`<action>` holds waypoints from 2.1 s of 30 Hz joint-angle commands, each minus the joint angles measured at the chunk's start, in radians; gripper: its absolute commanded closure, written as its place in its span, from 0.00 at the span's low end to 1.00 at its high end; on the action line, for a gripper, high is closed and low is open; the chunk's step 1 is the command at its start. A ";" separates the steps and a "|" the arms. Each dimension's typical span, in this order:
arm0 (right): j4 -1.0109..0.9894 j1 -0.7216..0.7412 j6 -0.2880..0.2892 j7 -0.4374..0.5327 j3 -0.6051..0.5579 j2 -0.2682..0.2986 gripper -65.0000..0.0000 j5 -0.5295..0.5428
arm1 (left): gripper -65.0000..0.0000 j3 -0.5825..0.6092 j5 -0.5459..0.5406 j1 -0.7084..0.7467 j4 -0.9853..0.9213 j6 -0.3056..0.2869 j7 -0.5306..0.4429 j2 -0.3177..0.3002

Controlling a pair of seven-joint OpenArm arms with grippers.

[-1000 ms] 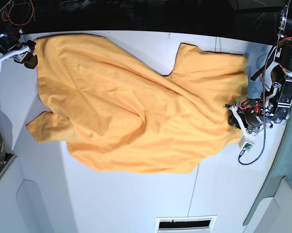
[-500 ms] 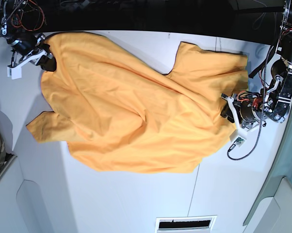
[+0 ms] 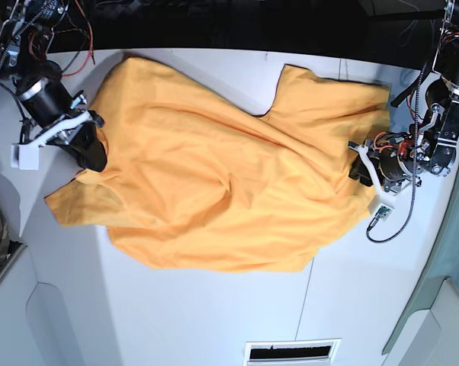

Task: Layout the t-shirt on the table in an organized manner, then fold the t-shirt properly
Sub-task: 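Grasp the shirt hem with the right gripper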

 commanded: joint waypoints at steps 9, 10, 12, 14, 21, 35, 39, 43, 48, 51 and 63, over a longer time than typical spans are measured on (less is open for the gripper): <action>-0.110 0.079 -0.038 0.037 -0.313 -0.030 0.47 -0.258 | 0.68 -0.002 0.006 -0.003 0.005 -0.003 0.027 -0.013; -0.109 0.076 -0.038 0.034 -0.316 -0.031 0.47 -0.261 | 0.68 -0.002 0.006 -0.003 0.005 -0.003 0.027 -0.014; -0.104 0.067 -0.038 0.035 -0.307 -0.028 0.47 -0.253 | 0.68 -0.002 0.007 -0.002 0.005 -0.004 0.028 -0.014; -0.090 0.052 -0.038 0.034 -0.274 -0.028 0.47 -0.232 | 0.68 -0.003 0.021 0.001 0.005 -0.003 0.034 -0.014; -0.063 -0.021 -0.026 0.035 -0.062 -0.028 0.47 -0.138 | 0.68 -0.002 0.050 0.011 0.005 -0.003 0.030 -0.014; -0.180 -0.132 -0.018 0.096 -0.045 -0.008 0.47 -0.077 | 0.68 -0.002 0.047 0.012 0.005 -0.003 -0.011 -0.002; -0.211 -0.132 -0.018 0.117 -0.098 -0.009 0.56 -0.078 | 0.68 -0.002 0.047 0.012 0.005 -0.003 -0.010 -0.003; -0.211 -0.132 -0.018 0.117 -0.136 -0.009 0.69 -0.080 | 0.68 -0.002 0.047 0.012 0.005 -0.003 -0.011 -0.002; -0.211 -0.132 -0.018 0.118 -0.147 -0.009 0.76 -0.080 | 0.68 -0.002 0.047 0.011 0.005 -0.003 -0.010 -0.003; -0.210 -0.132 -0.018 0.117 -0.147 -0.009 0.76 -0.076 | 0.68 -0.002 0.047 0.012 0.005 -0.003 -0.010 -0.003; -0.158 -0.132 -0.003 0.116 -0.147 -0.009 0.76 -0.032 | 0.68 -0.002 0.047 0.012 0.005 -0.003 -0.010 -0.003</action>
